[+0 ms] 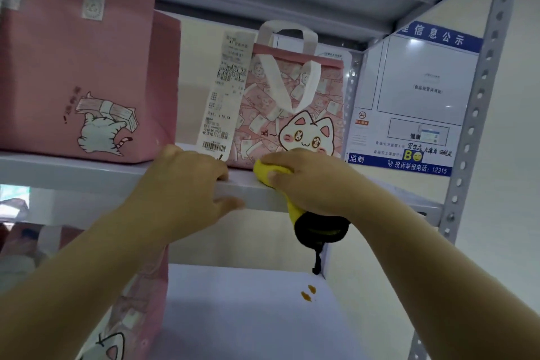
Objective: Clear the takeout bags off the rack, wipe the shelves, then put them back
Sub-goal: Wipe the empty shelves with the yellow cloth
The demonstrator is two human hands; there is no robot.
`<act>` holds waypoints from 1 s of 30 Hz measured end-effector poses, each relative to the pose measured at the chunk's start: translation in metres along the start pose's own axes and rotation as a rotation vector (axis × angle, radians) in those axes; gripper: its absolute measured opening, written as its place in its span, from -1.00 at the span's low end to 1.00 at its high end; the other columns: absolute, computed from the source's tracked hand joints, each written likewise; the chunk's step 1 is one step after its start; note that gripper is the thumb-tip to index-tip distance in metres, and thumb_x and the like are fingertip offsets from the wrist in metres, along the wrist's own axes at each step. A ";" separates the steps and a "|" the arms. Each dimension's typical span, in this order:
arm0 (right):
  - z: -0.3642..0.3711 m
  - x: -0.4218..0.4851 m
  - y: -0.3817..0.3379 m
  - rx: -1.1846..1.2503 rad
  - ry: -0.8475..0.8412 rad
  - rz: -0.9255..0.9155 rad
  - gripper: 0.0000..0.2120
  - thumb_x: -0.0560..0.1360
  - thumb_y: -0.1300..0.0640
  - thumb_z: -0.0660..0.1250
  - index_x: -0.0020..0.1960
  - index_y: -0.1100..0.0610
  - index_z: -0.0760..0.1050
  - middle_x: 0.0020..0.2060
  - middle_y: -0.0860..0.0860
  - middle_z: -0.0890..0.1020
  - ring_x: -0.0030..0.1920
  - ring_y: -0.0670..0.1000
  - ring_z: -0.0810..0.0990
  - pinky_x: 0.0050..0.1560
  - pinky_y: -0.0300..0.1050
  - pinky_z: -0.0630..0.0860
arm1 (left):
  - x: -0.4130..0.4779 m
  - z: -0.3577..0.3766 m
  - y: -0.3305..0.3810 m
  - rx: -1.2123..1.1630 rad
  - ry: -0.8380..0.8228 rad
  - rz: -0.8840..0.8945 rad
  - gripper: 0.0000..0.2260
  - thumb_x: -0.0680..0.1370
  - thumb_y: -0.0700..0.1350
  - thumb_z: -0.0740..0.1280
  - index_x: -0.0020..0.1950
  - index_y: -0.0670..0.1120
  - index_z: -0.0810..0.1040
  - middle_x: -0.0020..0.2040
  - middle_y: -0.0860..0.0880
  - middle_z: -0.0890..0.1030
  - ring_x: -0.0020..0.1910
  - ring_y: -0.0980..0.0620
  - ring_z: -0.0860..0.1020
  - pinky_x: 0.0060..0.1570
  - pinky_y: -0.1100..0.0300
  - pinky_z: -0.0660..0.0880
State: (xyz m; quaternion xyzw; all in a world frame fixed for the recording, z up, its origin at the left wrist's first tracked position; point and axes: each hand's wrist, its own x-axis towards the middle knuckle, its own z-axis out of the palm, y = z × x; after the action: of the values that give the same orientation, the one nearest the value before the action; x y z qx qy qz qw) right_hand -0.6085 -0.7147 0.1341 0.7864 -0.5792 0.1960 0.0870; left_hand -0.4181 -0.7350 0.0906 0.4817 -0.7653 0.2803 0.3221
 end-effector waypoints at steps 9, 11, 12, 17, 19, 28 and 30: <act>-0.019 -0.027 0.012 -0.106 0.014 -0.168 -0.69 0.52 0.18 0.17 0.16 -0.12 0.51 0.11 -0.09 0.54 0.08 -0.02 0.49 0.05 -0.10 0.44 | -0.001 -0.003 -0.002 -0.020 -0.003 -0.012 -0.47 0.36 0.40 0.20 0.11 0.05 0.56 0.05 0.10 0.63 0.00 0.03 0.54 0.18 0.12 0.20; -0.023 -0.026 0.016 -0.163 -0.005 -0.072 -0.66 0.51 0.24 0.16 0.13 -0.09 0.53 0.07 -0.06 0.57 0.06 0.03 0.52 0.05 -0.06 0.48 | -0.002 -0.003 -0.001 -0.003 -0.011 -0.004 -0.45 0.37 0.39 0.18 0.14 0.05 0.55 0.07 0.10 0.62 0.02 0.05 0.54 0.20 0.12 0.21; -0.024 -0.024 0.016 -0.175 -0.005 -0.025 -0.65 0.51 0.24 0.15 0.14 -0.12 0.53 0.07 -0.08 0.57 0.05 0.03 0.52 0.05 -0.05 0.48 | -0.003 -0.004 0.000 0.003 -0.011 0.002 -0.45 0.38 0.39 0.17 0.14 0.05 0.55 0.07 0.10 0.62 0.03 0.05 0.54 0.21 0.12 0.22; -0.009 -0.009 -0.002 -0.078 0.038 -0.031 -0.61 0.50 0.20 0.15 0.17 -0.18 0.51 0.08 -0.12 0.58 0.01 0.00 0.52 -0.03 -0.10 0.46 | -0.003 -0.004 0.002 0.014 0.001 0.015 -0.51 0.41 0.37 0.17 0.11 0.06 0.55 0.05 0.10 0.62 0.03 0.05 0.53 0.18 0.12 0.26; -0.001 -0.007 -0.008 -0.019 0.095 -0.107 -0.64 0.51 0.12 0.18 0.22 -0.22 0.48 0.15 -0.14 0.56 0.07 -0.02 0.51 -0.04 -0.13 0.42 | -0.005 -0.003 0.001 0.018 0.002 0.015 -0.51 0.42 0.37 0.15 0.10 0.07 0.56 0.03 0.11 0.62 0.02 0.05 0.53 0.14 0.11 0.28; 0.010 -0.047 0.007 -0.044 0.318 -0.208 -0.46 0.40 0.27 0.30 0.26 -0.22 0.45 0.19 -0.18 0.51 0.15 -0.02 0.49 0.05 -0.05 0.47 | -0.039 0.005 -0.002 -0.016 0.121 0.077 -0.54 0.42 0.16 0.36 0.18 -0.11 0.55 0.12 -0.05 0.62 0.13 -0.08 0.56 0.14 -0.07 0.28; 0.019 -0.065 0.006 -0.037 0.407 -0.257 -0.48 0.40 0.32 0.32 0.25 -0.14 0.49 0.20 -0.15 0.52 0.14 0.00 0.51 0.03 0.01 0.50 | -0.053 0.004 0.001 -0.032 0.157 0.074 -0.52 0.37 0.16 0.32 0.16 -0.11 0.57 0.15 -0.06 0.60 0.15 -0.11 0.55 0.09 -0.09 0.27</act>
State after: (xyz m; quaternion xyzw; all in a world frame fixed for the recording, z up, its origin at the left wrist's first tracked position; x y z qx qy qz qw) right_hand -0.6262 -0.6665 0.0897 0.7962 -0.4485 0.3269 0.2407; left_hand -0.4029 -0.7081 0.0477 0.4244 -0.7592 0.3168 0.3782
